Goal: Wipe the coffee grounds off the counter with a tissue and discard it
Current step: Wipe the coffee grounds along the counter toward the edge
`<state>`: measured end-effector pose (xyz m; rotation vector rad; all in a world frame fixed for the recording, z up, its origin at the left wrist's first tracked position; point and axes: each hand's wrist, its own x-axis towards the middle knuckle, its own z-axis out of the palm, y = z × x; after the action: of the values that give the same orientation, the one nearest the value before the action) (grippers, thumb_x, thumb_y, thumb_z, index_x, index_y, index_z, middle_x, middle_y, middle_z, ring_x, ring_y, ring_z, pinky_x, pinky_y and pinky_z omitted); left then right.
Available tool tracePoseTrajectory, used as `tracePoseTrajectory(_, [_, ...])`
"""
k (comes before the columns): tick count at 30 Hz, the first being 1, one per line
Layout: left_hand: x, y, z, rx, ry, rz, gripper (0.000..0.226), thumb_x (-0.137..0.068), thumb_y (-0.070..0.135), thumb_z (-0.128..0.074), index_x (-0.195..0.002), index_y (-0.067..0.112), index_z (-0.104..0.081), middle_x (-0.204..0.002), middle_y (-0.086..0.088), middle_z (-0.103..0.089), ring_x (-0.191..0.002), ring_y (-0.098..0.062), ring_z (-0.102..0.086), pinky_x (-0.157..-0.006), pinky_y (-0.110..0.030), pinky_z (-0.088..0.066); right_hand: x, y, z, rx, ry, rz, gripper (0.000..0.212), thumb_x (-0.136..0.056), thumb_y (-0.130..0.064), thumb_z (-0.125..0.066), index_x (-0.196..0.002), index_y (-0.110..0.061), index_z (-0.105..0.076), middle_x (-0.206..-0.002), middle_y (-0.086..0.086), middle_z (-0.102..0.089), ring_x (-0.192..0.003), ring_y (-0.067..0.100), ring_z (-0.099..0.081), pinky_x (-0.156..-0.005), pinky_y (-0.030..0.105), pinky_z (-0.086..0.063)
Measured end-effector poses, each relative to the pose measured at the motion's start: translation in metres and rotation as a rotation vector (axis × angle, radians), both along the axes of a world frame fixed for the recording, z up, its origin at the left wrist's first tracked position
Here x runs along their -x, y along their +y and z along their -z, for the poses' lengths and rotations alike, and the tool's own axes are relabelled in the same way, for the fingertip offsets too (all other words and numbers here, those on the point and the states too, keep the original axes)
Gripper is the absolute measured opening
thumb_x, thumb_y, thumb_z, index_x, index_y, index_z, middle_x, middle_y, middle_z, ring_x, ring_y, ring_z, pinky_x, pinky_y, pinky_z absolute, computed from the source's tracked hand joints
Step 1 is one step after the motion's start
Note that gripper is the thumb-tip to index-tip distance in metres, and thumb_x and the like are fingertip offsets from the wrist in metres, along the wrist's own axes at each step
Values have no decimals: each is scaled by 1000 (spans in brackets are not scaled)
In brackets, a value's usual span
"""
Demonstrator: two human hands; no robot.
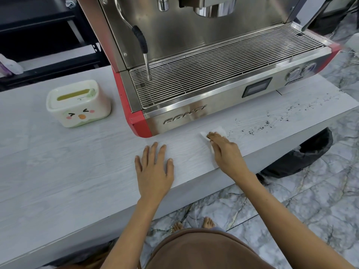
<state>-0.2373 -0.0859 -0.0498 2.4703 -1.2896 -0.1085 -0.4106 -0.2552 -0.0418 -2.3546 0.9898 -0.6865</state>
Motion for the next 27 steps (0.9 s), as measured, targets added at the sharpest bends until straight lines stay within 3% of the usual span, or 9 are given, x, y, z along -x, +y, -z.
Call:
tracePoseTrajectory(4, [10,-3,-2,-5,4,18,59,-100,49,-26,-152,23,-35,-162,1,-26,-152,-21,-16,-123,-51,-9,-2,6,-12,9,-50,-9,30,-98,-8,-46,-125,-7,-58,-131,9,-58,-128,22,-48,-108,45,-37])
tracePoseTrajectory(11, [20,-12,-1,-5,22,22,58,-100,47,-21,-151,26,-36,-163,3,-26,-152,-18,-16,-123,-51,-8,-10,55,12,170,113,-149,41,-99,-24,-33,-130,-8,-56,-136,9,-54,-133,22,-42,-109,44,-35])
tracePoseTrajectory(21, [31,-27,-3,7,24,19,60,-98,49,-24,-151,25,-37,-163,0,-26,-152,-19,-15,-123,-49,-6,8,34,12,205,201,-101,44,-100,-26,-32,-137,-9,-49,-143,7,-46,-136,18,-37,-112,40,-31])
tracePoseTrajectory(27, [44,-43,-4,21,25,32,60,-98,49,-25,-150,25,-39,-162,-1,-28,-151,-20,-17,-123,-49,-7,24,5,11,164,170,-80,43,-97,-22,-33,-132,-9,-54,-138,7,-52,-132,19,-43,-110,39,-33])
